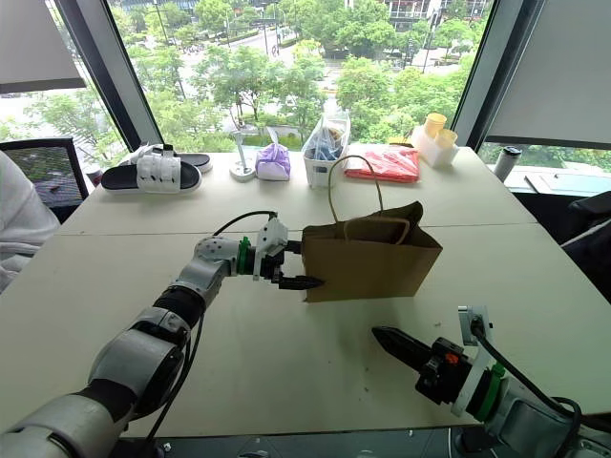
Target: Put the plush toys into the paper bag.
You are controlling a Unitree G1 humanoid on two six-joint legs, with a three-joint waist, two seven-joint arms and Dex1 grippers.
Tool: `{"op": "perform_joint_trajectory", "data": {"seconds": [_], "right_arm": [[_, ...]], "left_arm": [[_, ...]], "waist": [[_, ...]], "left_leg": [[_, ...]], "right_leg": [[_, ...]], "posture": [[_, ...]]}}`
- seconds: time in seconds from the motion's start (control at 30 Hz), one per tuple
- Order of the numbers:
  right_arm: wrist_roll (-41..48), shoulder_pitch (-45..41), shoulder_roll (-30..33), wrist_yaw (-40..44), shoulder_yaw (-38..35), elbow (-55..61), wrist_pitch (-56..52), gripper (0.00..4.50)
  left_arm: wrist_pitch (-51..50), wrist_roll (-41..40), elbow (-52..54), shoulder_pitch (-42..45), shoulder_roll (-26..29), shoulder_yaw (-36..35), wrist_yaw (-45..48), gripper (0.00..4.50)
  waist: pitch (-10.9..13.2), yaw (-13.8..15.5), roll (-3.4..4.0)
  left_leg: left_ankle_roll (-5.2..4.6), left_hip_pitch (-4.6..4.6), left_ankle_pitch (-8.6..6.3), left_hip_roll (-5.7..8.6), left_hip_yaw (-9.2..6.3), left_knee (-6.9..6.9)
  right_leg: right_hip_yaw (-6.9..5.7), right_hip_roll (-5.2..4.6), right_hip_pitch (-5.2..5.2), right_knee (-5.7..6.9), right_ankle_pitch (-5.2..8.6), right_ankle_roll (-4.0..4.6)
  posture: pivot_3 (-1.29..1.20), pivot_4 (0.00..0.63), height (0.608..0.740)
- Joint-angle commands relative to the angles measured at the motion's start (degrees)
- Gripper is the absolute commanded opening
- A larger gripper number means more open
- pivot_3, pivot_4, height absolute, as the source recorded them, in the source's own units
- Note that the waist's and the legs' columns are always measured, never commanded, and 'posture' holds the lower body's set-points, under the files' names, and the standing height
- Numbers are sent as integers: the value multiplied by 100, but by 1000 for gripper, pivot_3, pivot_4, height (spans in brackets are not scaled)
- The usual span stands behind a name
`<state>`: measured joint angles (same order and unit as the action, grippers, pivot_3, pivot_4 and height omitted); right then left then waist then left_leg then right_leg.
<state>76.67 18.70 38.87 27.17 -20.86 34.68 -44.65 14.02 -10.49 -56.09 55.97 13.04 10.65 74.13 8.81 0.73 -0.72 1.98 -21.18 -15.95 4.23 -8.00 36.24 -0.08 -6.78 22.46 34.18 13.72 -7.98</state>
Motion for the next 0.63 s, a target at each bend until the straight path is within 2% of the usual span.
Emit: {"op": "perform_joint_trajectory", "data": {"seconds": [0.03,0.23,0.4,0.5,0.63], "right_arm": [[-58,-142,11,37,28,94,55,0],[-228,-341,52,51,-19,-58,70,0],[-525,-616,35,1,-189,-341,224,0],[-680,-676,26,20,-273,-455,287,0],[-1198,-762,170,156,-211,-654,318,0]], "left_arm": [[-170,-66,401,60,149,-275,-84,4454],[-1636,-560,2299,-849,767,-719,-347,4454],[-3847,-1573,5118,-2589,1614,-1305,-839,4454],[-4515,-1896,6083,-3301,1880,-1549,-1213,4454],[-5192,-2237,7477,-4838,2035,-2131,-2031,4454]], "waist": [[0,-12,0],[-2,-53,3],[-3,-135,5],[-3,-68,6],[-8,-29,12]], "left_leg": [[0,1,0,0,0,0],[0,6,0,-6,-3,-6],[0,10,0,-13,-15,-13],[1,8,0,-13,-18,-8],[2,24,-1,-16,-4,-14]], "right_leg": [[0,0,1,1,0,0],[1,2,6,9,0,0],[12,1,9,10,0,1],[11,1,6,9,1,2],[30,-2,-3,3,1,5]], "posture": [[0,150,740],[0,150,740],[0,150,740],[0,150,740],[0,150,740]]}}
